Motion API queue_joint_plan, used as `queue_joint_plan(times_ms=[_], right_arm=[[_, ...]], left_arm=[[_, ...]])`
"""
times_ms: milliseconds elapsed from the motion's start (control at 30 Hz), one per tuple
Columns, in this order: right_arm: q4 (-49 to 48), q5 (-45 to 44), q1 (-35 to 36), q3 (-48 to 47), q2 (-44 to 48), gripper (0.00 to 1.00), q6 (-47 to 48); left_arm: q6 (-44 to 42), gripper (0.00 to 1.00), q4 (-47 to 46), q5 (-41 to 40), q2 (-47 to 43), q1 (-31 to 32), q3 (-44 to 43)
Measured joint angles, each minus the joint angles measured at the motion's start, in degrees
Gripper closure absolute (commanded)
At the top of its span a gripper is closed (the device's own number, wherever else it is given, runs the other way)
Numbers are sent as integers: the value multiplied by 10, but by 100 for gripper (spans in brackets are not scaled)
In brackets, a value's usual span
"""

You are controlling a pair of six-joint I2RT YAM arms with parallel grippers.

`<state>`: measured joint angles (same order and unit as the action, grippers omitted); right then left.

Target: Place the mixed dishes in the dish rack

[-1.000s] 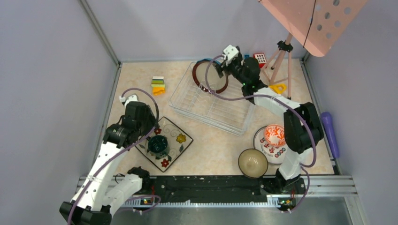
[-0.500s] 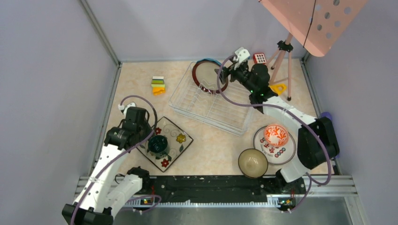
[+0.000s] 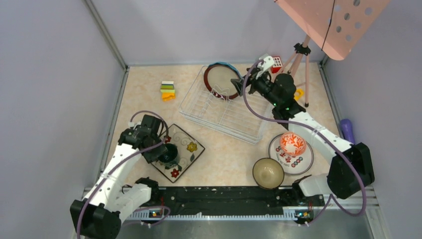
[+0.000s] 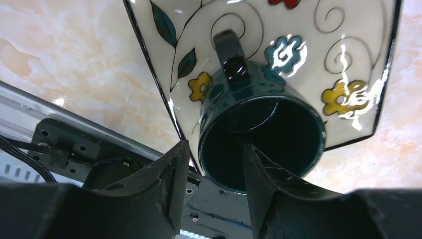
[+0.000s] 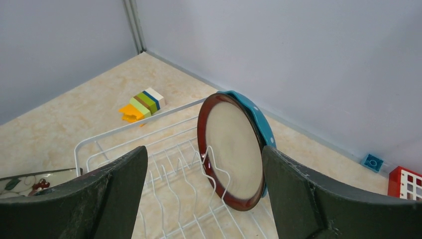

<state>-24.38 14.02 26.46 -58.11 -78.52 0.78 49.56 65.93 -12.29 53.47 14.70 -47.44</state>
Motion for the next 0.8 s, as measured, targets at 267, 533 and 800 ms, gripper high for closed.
queue_joint_plan(times_ms=[267,533,800], right_arm=[[21,3,0,11,19,17,-30],[61,18,0,14,35,18,-64],[91,39,0,30,75,18,-89]], left_arm=[[19,54,-10,27,-1,0,50],[33,63,-35,39,2,0,67],[35,100,-45,44,1,1,70]])
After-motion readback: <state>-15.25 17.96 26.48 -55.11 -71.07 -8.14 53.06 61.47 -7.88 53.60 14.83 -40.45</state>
